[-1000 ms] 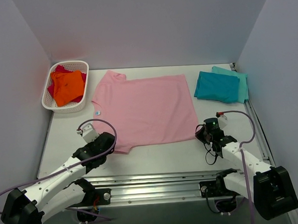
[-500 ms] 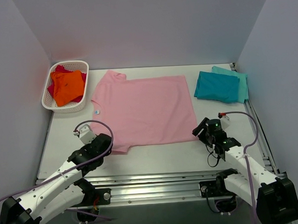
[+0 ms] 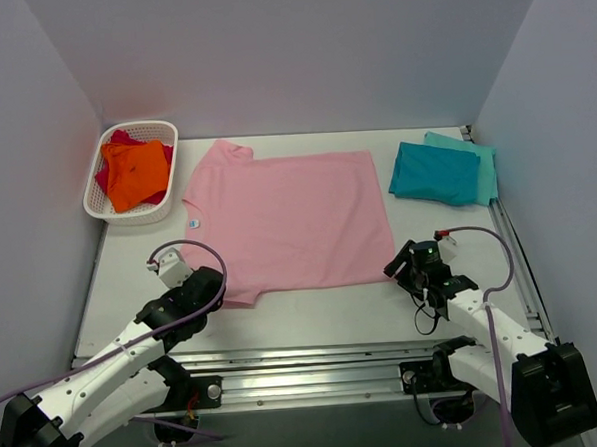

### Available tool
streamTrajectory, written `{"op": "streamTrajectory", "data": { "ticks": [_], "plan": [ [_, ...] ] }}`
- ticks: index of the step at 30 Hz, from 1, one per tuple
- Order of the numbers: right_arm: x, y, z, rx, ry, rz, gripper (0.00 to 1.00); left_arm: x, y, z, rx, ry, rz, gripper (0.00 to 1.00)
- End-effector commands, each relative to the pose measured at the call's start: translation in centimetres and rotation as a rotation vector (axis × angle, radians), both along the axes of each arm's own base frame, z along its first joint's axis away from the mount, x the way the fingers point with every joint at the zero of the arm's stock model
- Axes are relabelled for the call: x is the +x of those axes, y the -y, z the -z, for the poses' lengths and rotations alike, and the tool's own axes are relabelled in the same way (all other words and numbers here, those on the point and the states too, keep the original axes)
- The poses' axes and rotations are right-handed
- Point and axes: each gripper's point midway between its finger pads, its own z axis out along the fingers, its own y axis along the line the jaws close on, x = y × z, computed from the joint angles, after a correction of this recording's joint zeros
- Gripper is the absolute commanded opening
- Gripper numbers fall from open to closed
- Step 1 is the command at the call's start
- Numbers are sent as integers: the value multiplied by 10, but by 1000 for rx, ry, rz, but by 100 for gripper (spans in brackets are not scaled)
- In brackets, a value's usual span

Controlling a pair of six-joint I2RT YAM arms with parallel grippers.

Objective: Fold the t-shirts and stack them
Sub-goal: Grap the side of the flattened tshirt closest away from the robot with both arms

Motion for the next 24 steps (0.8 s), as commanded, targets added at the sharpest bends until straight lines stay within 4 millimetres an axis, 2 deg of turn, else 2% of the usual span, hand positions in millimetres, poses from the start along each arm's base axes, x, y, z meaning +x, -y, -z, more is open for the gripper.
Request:
{"op": "streamTrajectory", "data": {
  "ticks": [1,5,6,8,9,11,12,16,19,24],
  "plan": [
    [2,0,8,13,-10,16,63,5,-2,-13,8,29,-9,2],
    [3,0,11,14,-15,17,56,6,-3,-12,8,31,-12,2],
    [4,-1,11,14,-14,15,48,7,-3,-13,5,34,-12,2],
    [4,-1,11,15,-13,14,38,7,-3,-13,8,33,-11,2],
    [4,-1,12,15,-14,14,27,8,-3,-14,4,36,-13,2],
    [4,-1,13,15,-17,13,22,8,-3,-13,7,34,-13,2],
    [4,-2,12,15,-16,13,13,8,-3,-14,7,35,-12,2],
    [4,-1,13,13,-19,12,11,9,-3,-14,5,33,-15,2],
    [4,-2,12,15,-16,10,1,8,-4,-13,6,31,-15,2],
    [3,-2,12,19,-14,6,0,7,-5,-16,3,37,-14,2]
  ]
}}
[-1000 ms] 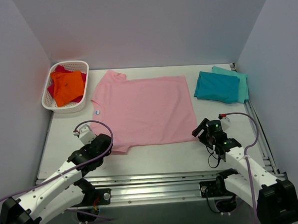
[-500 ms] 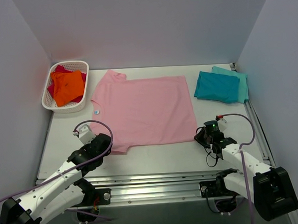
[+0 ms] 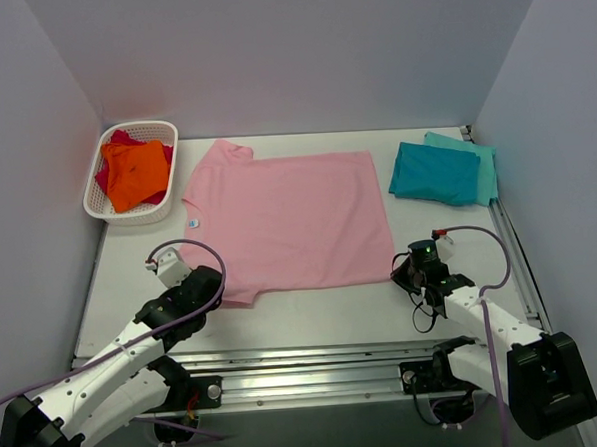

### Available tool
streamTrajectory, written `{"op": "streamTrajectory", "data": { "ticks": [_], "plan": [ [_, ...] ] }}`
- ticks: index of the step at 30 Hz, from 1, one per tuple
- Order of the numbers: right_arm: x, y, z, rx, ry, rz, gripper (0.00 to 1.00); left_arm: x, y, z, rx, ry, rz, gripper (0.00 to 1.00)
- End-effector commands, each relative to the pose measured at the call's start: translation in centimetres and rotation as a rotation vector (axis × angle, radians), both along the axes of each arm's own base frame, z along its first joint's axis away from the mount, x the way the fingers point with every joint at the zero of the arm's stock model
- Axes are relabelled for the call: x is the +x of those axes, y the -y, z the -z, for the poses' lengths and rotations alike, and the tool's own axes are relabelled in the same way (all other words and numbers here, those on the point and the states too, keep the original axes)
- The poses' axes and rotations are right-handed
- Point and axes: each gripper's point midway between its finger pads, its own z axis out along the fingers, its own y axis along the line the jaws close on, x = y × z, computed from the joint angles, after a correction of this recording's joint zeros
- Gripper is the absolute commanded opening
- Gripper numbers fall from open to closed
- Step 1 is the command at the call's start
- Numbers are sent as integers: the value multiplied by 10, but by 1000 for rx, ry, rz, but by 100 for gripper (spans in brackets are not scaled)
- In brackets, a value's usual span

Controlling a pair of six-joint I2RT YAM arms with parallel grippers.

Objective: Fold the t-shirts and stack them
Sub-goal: Grap the side of the flattened tshirt closest away from the robot with both arms

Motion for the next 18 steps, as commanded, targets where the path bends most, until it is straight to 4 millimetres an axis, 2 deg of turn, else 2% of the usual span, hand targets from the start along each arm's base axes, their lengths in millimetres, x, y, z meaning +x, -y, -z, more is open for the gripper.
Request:
{"op": "streamTrajectory", "data": {
  "ticks": [1,5,12,18],
  "plan": [
    [-2,3,2,-2,-2,12,0,6,0,-17,-9,41,-6,2],
    [-1,5,-9,-3,30,16,0,5,-2,-22,-6,44,-6,2],
    [-7,9,-30,-22,49,13,0,-3,-9,-47,-17,76,7,2],
    [8,5,-42,-19,88,-4,0,8,-5,-65,-9,113,30,2]
  ]
}}
